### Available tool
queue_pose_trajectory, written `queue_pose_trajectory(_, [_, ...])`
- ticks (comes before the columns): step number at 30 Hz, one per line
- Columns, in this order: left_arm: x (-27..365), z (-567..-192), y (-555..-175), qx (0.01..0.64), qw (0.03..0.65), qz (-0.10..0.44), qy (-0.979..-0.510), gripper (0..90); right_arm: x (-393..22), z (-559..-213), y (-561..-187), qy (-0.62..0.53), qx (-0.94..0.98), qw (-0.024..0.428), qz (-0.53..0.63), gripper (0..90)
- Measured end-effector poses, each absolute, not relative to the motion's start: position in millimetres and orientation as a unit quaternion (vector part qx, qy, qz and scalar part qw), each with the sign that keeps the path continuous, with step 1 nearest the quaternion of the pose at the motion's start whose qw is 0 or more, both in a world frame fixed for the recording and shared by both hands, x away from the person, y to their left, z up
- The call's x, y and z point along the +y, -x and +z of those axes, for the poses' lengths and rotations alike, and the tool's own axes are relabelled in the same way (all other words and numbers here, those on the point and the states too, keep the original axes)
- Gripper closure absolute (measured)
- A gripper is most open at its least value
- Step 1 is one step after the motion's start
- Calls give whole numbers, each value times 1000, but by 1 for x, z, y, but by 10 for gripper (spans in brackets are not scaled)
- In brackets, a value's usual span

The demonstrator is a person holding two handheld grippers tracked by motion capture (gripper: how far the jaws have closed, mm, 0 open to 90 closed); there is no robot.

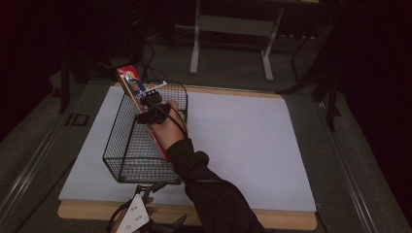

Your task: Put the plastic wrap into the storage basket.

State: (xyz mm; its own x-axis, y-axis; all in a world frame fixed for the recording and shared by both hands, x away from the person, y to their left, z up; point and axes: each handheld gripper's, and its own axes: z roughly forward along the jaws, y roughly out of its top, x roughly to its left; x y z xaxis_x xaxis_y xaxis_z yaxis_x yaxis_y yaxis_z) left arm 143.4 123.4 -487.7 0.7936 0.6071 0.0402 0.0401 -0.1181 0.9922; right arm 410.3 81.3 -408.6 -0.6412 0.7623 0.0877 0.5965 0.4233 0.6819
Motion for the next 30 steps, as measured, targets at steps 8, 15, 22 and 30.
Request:
queue_pose_trajectory(8, [122, -488, -143, 226, 623, 228, -713, 7, 81, -419, -408, -409, 838, 120, 340, 391])
queue_pose_trajectory(15, [123, -488, -144, 227, 623, 228, -713, 7, 77, -435, -412, -417, 843, 112, 319, 388])
queue_pose_trajectory(22, [122, -488, -143, 225, 623, 227, -714, 7, 73, -441, -416, -423, 842, 112, 316, 382])
queue_pose_trajectory(30, [123, -488, -144, 226, 623, 227, -714, 7, 73, -441, -416, -422, 842, 114, 316, 378])
